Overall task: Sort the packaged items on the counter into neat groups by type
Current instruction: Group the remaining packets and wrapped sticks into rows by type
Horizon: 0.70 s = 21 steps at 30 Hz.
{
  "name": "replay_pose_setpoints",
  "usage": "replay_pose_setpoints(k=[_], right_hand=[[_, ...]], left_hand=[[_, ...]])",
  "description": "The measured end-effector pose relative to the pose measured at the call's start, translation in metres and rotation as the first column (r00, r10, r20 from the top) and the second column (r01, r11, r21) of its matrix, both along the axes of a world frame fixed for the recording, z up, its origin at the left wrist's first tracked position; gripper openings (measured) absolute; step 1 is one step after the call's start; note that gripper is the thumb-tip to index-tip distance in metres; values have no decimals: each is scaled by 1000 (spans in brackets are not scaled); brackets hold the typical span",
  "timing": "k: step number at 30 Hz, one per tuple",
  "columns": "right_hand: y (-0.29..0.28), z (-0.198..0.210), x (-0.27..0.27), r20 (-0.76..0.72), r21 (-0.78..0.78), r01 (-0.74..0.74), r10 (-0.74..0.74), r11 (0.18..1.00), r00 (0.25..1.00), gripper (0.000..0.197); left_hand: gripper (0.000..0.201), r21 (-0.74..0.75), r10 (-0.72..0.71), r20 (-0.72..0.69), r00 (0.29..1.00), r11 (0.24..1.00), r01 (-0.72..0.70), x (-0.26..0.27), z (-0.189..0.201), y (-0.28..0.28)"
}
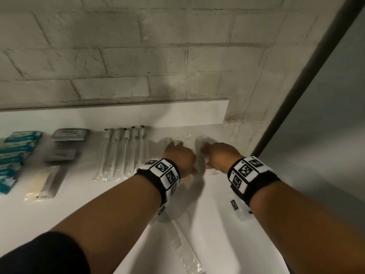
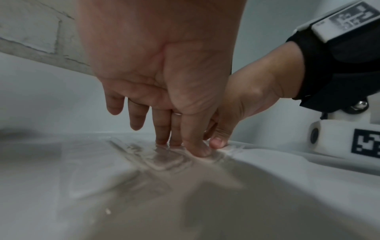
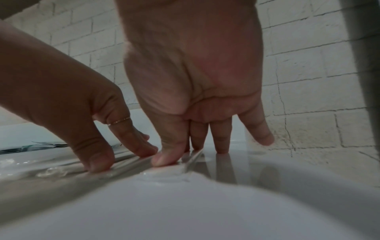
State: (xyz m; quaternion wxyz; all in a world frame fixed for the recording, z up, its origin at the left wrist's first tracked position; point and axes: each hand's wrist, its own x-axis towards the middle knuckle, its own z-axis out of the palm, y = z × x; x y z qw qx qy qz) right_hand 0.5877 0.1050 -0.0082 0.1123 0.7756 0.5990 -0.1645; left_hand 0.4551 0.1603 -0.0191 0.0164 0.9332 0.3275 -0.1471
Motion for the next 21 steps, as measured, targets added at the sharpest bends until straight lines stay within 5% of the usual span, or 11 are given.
replay_pose_setpoints(k=[7, 10, 14, 18, 21], right_hand=[[-32, 15, -16, -238, 299, 178, -108, 937, 965, 33], [-60, 22, -54, -159, 68, -59, 69, 996, 985, 28], [-90, 28, -113, -160, -115, -343, 323, 932, 933, 59], [-88, 21, -120, -102, -166, -317, 304, 934, 947, 75], [-79, 20, -96, -96, -203, -211, 195, 956, 976, 53]], left_hand=[[47, -41, -7, -26, 1000, 999, 6, -3, 5, -1], [53, -39, -27, -46, 999, 999, 26, -4, 5, 2], [61, -11, -61, -66, 996, 998, 60, -2, 3, 8], [60, -3, -54, -53, 997, 999, 54, 1, 5, 7], [56, 0, -56, -52, 997, 998, 57, 0, 5, 7]])
